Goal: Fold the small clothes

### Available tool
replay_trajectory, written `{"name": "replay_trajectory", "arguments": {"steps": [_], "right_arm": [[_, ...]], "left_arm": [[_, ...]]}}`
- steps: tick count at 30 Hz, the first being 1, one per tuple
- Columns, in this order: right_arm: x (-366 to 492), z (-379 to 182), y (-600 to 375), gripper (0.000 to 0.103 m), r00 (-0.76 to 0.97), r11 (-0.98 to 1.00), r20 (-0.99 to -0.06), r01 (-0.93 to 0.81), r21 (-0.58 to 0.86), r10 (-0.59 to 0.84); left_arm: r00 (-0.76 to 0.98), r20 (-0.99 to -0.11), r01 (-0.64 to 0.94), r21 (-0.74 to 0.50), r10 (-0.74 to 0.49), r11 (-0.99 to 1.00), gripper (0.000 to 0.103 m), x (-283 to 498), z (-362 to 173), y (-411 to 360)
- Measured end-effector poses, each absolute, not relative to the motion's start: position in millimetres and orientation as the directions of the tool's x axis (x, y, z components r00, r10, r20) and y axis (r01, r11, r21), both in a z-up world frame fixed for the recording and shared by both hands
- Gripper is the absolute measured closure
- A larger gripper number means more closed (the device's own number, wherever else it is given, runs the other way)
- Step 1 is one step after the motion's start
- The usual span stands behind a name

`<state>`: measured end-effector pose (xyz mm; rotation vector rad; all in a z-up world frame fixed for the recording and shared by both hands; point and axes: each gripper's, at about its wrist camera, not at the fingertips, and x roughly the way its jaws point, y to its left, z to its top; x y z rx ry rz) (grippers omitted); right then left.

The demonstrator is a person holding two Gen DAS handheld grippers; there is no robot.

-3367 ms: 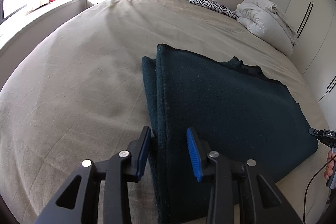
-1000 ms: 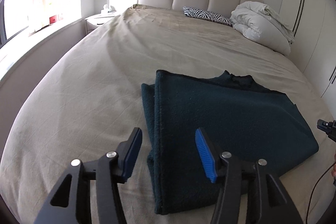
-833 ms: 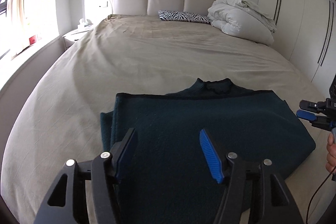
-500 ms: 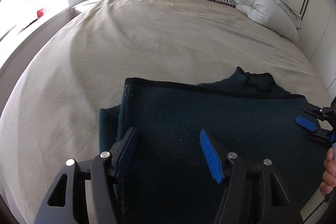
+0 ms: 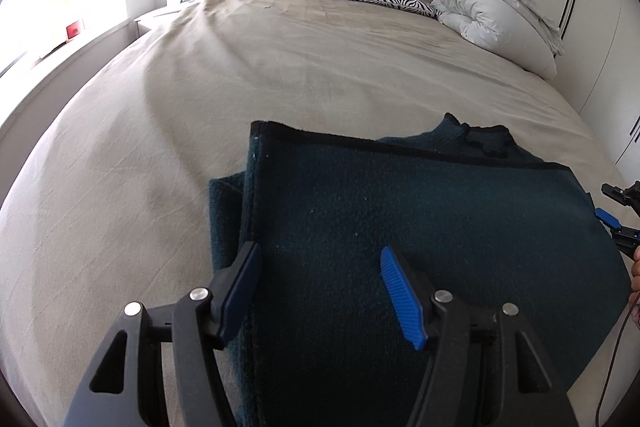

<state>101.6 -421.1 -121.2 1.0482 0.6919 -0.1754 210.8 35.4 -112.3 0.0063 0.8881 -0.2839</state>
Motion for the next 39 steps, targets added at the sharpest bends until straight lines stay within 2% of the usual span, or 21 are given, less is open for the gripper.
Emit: {"name": "replay_trajectory", "arguments": {"steps": [3,5,7,12,14,16,26,31,35,39], "right_arm": [[83,-108,-408,0.056,0.789,0.516,-0.575,0.408,0.753,0.214],[76,-99,-379,0.056,0.794,0.534,-0.531,0.324,0.781,0.296],[72,-99,-337,0.056,0.762,0.537,-0.504,0.247,0.807,0.407],[83,-120,-234,0.056,0.598,0.590,-0.544,0.142,0.795,0.589],[86,-132,-224,0.056,0.576,0.606,-0.579,0.173,0.777,0.578],[85,-139,-235,0.058,0.592,0.569,-0.561,0.199,0.798,0.579],[13,-134,-344,0.058,0.716,0.524,-0.588,0.359,0.772,0.377],[-8,-120,-368,0.058,0.746,0.526,-0.606,0.411,0.745,0.276],[-11,-101,-362,0.056,0.760,0.551,-0.589,0.377,0.744,0.274],[11,-84,-331,0.055,0.755,0.577,-0.561,0.304,0.758,0.339]], "left_arm": [[0.602,-0.761,0.233,-0.121,-0.241,0.965,0.038,190,-103,34],[0.598,-0.760,0.256,-0.120,-0.254,0.959,0.037,170,-100,25],[0.596,-0.769,0.284,-0.066,-0.230,0.957,0.033,149,-101,12],[0.591,-0.791,0.311,0.042,-0.159,0.950,0.027,126,-117,-2],[0.584,-0.794,0.306,0.019,-0.171,0.952,0.026,129,-116,1],[0.577,-0.798,0.308,0.015,-0.174,0.951,0.026,131,-116,3],[0.585,-0.788,0.317,0.006,-0.191,0.948,0.026,128,-119,4],[0.584,-0.785,0.305,-0.025,-0.208,0.952,0.026,121,-112,15],[0.618,-0.752,0.250,-0.089,-0.230,0.964,0.026,110,-94,41],[0.636,-0.729,0.177,-0.183,-0.254,0.967,0.026,114,-81,80]]}}
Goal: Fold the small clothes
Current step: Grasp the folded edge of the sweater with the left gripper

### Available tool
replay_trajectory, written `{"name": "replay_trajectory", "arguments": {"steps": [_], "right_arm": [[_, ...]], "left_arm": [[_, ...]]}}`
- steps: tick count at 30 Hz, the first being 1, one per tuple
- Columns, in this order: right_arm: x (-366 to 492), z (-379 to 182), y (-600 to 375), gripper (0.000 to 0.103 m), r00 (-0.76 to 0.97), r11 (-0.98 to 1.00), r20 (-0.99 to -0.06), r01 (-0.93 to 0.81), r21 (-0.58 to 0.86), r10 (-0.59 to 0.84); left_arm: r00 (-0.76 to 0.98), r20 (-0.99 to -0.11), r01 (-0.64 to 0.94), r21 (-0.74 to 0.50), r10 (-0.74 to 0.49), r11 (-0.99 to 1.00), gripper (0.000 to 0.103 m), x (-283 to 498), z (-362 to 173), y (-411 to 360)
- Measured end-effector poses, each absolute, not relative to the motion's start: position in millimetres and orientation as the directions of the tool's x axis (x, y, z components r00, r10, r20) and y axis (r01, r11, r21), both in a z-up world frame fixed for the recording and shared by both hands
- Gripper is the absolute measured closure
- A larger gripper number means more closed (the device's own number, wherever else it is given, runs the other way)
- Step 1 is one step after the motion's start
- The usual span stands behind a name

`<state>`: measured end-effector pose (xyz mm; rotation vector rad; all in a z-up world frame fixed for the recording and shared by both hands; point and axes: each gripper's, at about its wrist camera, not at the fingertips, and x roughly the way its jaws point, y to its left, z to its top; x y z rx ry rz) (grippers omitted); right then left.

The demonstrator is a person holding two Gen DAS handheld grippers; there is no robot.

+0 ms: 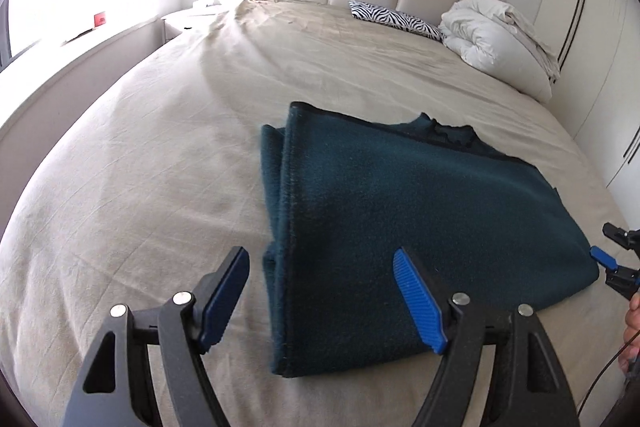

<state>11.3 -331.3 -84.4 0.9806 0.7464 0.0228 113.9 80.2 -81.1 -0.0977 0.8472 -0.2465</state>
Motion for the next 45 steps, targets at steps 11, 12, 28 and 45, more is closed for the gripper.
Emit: {"name": "replay_trajectory", "arguments": {"steps": [11,12,28,45], "right_arm": [[86,-79,-234,0.053,0.633,0.612,-0.545,0.139,0.779,0.549],[91,-80,-226,0.053,0.624,0.612,-0.543,0.128,0.780,0.562],[160,-91,-157,0.051,0.501,0.546,-0.501,0.066,0.836,0.706],[179,-100,-135,0.051,0.443,0.533,-0.502,0.061,0.844,0.743]], "left_arm": [[0.442,-0.730,0.052,-0.559,-0.521,0.828,0.027,169,-118,142],[0.421,-0.714,0.047,-0.598,-0.559,0.800,0.027,173,-120,142],[0.204,-0.570,-0.067,-0.820,-0.796,0.569,0.027,203,-141,142],[0.159,-0.486,-0.119,-0.873,-0.859,0.472,0.055,188,-151,152]]}}
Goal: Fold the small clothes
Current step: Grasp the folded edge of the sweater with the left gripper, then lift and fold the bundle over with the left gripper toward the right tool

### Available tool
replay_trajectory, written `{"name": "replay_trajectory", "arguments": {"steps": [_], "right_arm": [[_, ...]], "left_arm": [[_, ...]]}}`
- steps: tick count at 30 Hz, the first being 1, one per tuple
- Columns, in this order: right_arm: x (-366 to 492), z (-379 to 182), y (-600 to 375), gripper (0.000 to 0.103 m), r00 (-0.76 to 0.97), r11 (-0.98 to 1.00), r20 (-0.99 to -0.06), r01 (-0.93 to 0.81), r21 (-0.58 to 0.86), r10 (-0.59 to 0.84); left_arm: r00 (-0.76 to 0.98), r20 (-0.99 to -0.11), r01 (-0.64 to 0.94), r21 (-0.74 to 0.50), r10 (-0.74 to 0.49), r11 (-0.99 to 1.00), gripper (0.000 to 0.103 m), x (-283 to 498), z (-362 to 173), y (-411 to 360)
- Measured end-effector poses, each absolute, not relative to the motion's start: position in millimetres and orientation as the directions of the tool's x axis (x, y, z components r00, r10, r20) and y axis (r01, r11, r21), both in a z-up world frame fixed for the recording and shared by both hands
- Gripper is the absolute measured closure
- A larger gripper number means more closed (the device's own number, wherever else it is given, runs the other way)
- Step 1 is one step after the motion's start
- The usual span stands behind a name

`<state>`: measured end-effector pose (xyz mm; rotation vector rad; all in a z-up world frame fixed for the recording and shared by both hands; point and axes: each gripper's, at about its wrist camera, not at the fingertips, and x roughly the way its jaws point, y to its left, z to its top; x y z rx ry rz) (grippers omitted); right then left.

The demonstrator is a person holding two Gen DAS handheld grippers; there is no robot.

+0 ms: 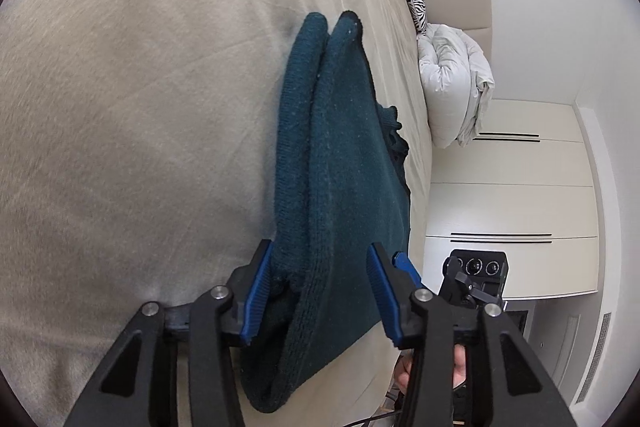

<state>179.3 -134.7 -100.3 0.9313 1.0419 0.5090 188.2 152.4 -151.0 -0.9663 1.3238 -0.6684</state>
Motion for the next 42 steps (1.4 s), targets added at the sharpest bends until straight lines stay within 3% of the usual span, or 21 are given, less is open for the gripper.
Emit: {"name": "replay_trajectory", "arguments": {"steps": [3,6,11,21,29,35,39,42], "right_arm": [[189,-106,-127,0.051,0.423,0.526,-0.503,0.069,0.848,0.754],[199,-115,-118,0.051,0.395,0.529,-0.516,0.084,0.844,0.760],[207,-135,-119,0.053,0.382,0.523,-0.528,0.125,0.843,0.759],[206,-134,-147,0.053,0.410,0.435,-0.450,0.136,0.890,0.793],[192,-132,-224,0.043,0.490,0.291,-0.330,0.158,0.944,0.806],[188,-144,-271,0.036,0.514,0.195,-0.254,0.167,0.967,0.820],[193,-158,-298,0.037,0.489,0.159,-0.235,0.192,0.968,0.840],[187,-155,-321,0.037,0.502,0.154,-0.222,0.175,0.973,0.836]], "left_arm": [[0.149,-0.507,-0.101,-0.862,-0.849,0.497,0.061,187,-149,151],[0.148,-0.536,-0.083,-0.844,-0.831,0.529,0.079,186,-145,150],[0.175,-0.542,-0.067,-0.839,-0.822,0.539,0.084,183,-139,147],[0.201,-0.550,0.042,-0.822,-0.811,0.568,0.085,183,-78,112],[0.156,-0.593,0.190,-0.767,-0.790,0.613,0.085,174,-34,18],[0.089,-0.637,0.256,-0.729,-0.766,0.635,0.085,173,-46,-65],[0.103,-0.698,0.358,-0.639,-0.709,0.681,0.084,160,-59,-119],[0.096,-0.717,0.446,-0.590,-0.691,0.674,0.077,149,-67,-150]]}}
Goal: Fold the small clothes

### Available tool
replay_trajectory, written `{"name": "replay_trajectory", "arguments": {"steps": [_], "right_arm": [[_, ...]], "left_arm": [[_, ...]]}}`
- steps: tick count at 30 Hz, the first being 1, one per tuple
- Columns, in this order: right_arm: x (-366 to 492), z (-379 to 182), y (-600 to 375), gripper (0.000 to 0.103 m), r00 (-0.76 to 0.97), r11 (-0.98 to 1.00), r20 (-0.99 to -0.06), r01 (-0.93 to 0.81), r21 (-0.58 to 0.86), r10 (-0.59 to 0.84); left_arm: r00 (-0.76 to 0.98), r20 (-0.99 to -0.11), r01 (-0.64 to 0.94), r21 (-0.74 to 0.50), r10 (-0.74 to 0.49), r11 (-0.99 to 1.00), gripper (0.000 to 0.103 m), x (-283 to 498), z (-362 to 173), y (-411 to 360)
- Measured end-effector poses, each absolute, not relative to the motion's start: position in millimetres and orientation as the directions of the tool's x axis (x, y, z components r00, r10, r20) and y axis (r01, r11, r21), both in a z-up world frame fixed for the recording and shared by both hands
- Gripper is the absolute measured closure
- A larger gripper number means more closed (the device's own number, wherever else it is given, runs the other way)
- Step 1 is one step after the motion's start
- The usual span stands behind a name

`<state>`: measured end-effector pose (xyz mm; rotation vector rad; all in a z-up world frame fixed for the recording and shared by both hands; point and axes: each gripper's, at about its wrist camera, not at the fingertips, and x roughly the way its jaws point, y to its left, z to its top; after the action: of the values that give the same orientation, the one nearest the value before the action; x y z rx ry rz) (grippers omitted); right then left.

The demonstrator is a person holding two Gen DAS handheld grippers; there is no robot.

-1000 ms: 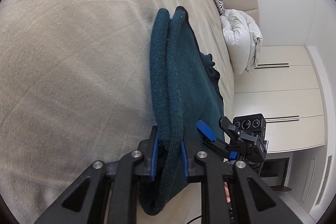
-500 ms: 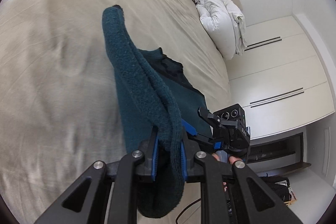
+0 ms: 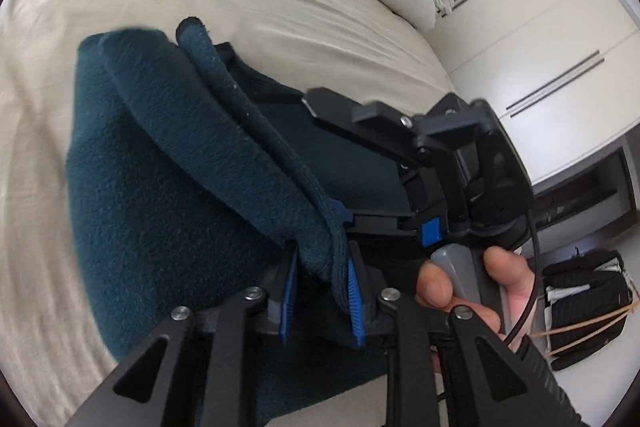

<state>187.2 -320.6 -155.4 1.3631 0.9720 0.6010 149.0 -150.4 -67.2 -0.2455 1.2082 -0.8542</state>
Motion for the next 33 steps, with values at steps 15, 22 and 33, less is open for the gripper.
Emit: {"name": "replay_trajectory", "arguments": {"steps": [15,22,33], "right_arm": [[186,-147,-334,0.042,0.422,0.343,-0.385,0.174,0.923,0.821],[190,-144,-337,0.088,0.370,0.478,-0.525,0.218,0.851,0.766],[174,-107,-350,0.091,0.401,0.565,-0.586,0.184,0.804,0.704]], "left_arm": [[0.119,-0.624,0.455,-0.657,-0.772,0.601,0.064,135,-65,-96],[0.134,-0.651,0.463,-0.626,-0.747,0.628,0.064,132,-67,-90],[0.161,-0.645,0.505,-0.596,-0.747,0.624,0.055,127,-58,-99]]}}
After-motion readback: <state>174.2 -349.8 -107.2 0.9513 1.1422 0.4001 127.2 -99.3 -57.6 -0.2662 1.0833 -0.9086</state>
